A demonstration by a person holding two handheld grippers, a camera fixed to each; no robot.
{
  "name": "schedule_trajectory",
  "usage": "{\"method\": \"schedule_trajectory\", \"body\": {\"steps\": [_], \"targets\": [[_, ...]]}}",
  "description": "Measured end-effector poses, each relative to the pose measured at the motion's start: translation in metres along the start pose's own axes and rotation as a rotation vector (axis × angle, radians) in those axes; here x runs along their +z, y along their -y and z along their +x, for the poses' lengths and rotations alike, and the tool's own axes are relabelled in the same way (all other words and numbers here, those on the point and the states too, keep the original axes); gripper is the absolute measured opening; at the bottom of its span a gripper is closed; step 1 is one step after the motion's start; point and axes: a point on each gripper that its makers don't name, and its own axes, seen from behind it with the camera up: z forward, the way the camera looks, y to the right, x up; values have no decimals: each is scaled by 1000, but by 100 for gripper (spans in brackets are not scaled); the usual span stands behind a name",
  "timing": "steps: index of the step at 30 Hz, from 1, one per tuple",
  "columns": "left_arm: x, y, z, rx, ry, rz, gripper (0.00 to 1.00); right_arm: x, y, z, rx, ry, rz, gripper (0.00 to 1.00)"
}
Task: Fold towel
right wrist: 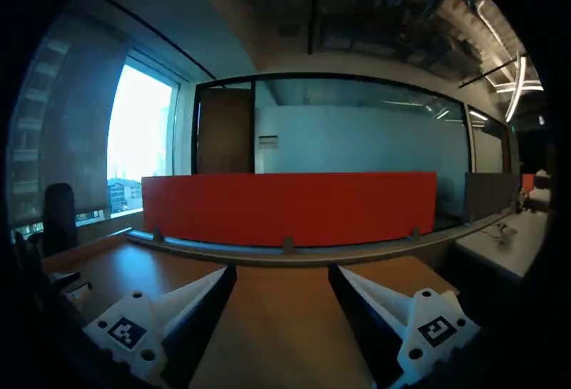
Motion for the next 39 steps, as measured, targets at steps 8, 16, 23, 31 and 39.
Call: {"method": "schedule_trajectory", "body": {"steps": [8,16,23,31,39], "targets": [[5,1,-6,26,12,5,90,-3,-8,-2,4,0,-12,99],[5,-1,-6,31,13,3,90,-1,-8,-4,7,3,-8,99],[6,-3,-7,32,15,0,90,3,-13,0,-6,-6,-11,99],[6,-3,-8,32,15,0,95,9,-36,-9,-65,-10,-60,100],[6,-2,-8,32,15,0,95,13,-50,-25,-81,-33,-77,100]]}}
